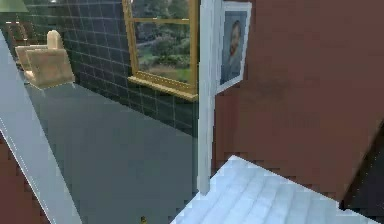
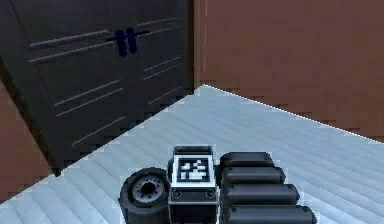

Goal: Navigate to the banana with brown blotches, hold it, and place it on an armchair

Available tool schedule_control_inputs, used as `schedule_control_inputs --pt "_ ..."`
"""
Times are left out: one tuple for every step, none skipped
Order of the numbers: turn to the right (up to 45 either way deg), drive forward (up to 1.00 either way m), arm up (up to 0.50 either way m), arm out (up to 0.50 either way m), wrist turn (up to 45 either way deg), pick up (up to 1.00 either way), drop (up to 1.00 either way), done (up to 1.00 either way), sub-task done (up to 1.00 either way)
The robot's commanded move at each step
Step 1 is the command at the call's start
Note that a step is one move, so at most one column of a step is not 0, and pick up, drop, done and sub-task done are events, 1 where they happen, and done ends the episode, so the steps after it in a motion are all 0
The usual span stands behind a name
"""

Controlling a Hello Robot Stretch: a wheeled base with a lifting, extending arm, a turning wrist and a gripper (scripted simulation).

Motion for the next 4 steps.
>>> schedule_control_inputs --pt "0.0 0.35 0.00 0.00 0.0 0.00 0.00 0.00 0.00" --pt "12.0 0.00 0.00 0.00 0.0 0.00 0.00 0.00 0.00" --pt "0.0 0.35 0.00 0.00 0.0 0.00 0.00 0.00 0.00" --pt "-45.0 0.00 0.00 0.00 0.0 0.00 0.00 0.00 0.00"
